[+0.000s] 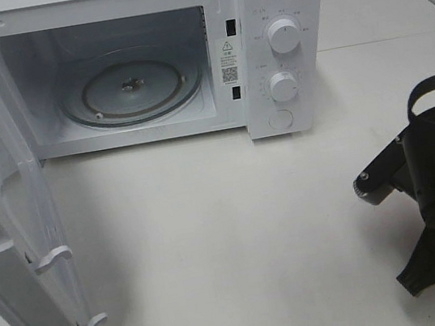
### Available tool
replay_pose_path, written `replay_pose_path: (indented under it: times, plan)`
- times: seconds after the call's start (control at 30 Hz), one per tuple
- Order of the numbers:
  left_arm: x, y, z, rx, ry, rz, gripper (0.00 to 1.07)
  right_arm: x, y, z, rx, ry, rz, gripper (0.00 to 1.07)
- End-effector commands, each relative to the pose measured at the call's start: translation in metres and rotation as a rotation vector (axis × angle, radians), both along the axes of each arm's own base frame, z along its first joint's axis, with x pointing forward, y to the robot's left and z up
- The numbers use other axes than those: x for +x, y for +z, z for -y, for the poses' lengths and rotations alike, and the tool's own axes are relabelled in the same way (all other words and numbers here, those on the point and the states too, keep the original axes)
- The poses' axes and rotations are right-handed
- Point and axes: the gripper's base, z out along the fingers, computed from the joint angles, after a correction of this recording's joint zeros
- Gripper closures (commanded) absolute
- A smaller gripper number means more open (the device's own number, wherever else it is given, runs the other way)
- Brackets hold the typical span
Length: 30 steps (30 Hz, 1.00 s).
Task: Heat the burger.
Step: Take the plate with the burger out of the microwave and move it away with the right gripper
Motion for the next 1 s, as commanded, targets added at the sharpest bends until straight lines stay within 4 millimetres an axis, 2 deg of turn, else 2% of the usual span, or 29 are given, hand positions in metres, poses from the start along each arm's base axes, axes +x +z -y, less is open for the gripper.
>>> replay_pose_path:
  times: [0.03, 0.2, 0.27, 0.63, 0.83, 0.87, 0.9, 0.97, 1.0]
  plan:
    - [-0.002, -0.001, 0.0, -0.003, 0.003, 0.025, 0.07, 0.004, -0.002, 0.003, -0.061, 0.008, 0.014, 1.06]
    - [-0.002, -0.001, 0.0, -0.003, 0.003, 0.025, 0.07, 0.006, -0.01, 0.002, -0.062, 0.003, 0.013, 1.06]
    - [-0.002, -0.001, 0.0, -0.003, 0.003, 0.025, 0.07, 0.012, -0.02, 0.007, -0.036, -0.041, 0.008, 1.05]
    - [-0.002, -0.001, 0.0, -0.003, 0.003, 0.025, 0.07, 0.027, -0.036, 0.012, -0.074, -0.07, -0.011, 1.02]
    - [-0.002, -0.001, 0.0, -0.003, 0.003, 0.025, 0.07, 0.032, -0.034, 0.006, -0.052, -0.087, 0.001, 0.93]
    - [-0.002, -0.001, 0.0, -0.003, 0.003, 0.025, 0.07, 0.034, -0.033, 0.003, -0.037, -0.099, -0.002, 0.89]
    - [-0.002, -0.001, 0.0, -0.003, 0.003, 0.025, 0.07, 0.034, -0.033, 0.003, -0.037, -0.099, -0.002, 0.89]
    - [-0.002, -0.001, 0.0, -0.003, 0.003, 0.025, 0.07, 0.036, -0.031, -0.002, -0.011, -0.108, -0.023, 0.78]
    - [-0.002, -0.001, 0.0, -0.003, 0.003, 0.025, 0.07, 0.036, -0.031, -0.002, -0.011, -0.108, -0.023, 0.78]
